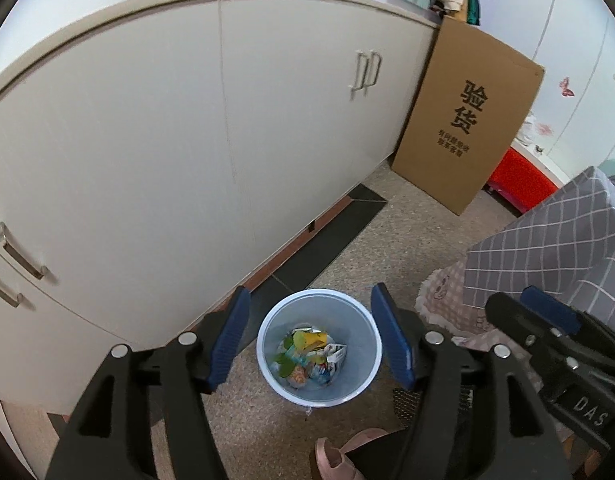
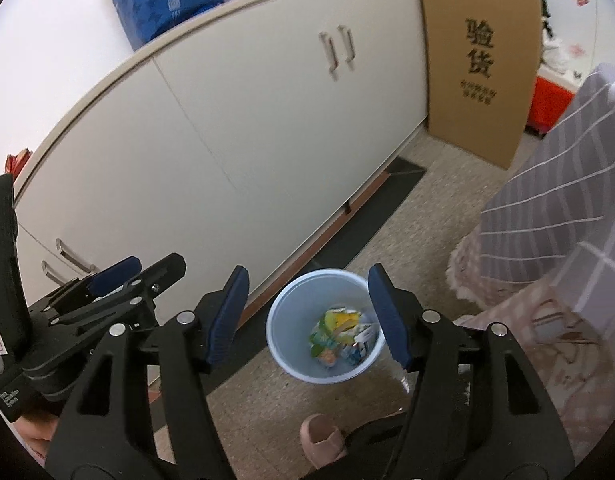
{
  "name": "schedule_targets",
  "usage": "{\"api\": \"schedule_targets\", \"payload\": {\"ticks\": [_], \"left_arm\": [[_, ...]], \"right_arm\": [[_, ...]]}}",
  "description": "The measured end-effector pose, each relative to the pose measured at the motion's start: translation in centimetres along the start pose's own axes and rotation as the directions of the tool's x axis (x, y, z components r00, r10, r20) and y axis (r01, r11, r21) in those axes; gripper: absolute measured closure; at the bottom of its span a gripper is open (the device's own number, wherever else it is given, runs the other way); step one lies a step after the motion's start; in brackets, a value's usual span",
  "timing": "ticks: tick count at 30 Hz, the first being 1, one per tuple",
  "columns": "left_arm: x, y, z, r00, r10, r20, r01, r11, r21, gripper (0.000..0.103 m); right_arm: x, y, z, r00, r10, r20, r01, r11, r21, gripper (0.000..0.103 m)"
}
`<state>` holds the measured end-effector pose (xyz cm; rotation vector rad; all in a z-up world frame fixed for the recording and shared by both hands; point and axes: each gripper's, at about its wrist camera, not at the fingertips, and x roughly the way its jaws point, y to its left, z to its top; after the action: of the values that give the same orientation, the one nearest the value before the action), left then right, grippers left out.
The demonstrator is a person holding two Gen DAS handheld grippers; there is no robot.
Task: Collect trash
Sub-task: 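Move both tools back to the table and grasp the blue snack wrapper with the left gripper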
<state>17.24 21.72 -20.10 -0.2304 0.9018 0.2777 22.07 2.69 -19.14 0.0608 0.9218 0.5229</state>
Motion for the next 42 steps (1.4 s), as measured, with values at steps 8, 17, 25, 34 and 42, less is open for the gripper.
{"api": "schedule_targets", "payload": {"ticks": [8, 17, 25, 34, 42], "left_arm": [[-3.2, -3.8, 0.3, 0.998, -0.045, 0.051, 0.042, 0.997, 0.06, 0.038], [-7.7, -12.6, 1.2, 0.971, -0.229, 0.071, 0.213, 0.961, 0.177, 0.036], [-10.4, -25.7, 1.3, 0.908, -0.418, -0.02, 0.395, 0.841, 0.368, 0.036], [-9.5, -39.0, 0.4, 0.864, -0.48, -0.153, 0.474, 0.673, 0.567, 0.036], [-6.7, -46.1, -0.3, 0.913, -0.389, -0.123, 0.347, 0.582, 0.735, 0.036]], "right_arm": [[-6.8, -2.3, 0.0, 0.992, -0.05, 0.12, 0.048, 0.999, 0.026, 0.039], [-17.4, -10.0, -1.2, 0.946, -0.155, 0.284, 0.106, 0.978, 0.18, 0.035], [-24.5, -19.7, -3.6, 0.884, -0.325, 0.336, 0.193, 0.908, 0.372, 0.034], [-27.2, -28.1, -6.3, 0.884, -0.371, 0.286, 0.184, 0.836, 0.517, 0.034], [-26.1, -30.9, -7.1, 0.899, -0.356, 0.255, 0.16, 0.809, 0.566, 0.03]]}}
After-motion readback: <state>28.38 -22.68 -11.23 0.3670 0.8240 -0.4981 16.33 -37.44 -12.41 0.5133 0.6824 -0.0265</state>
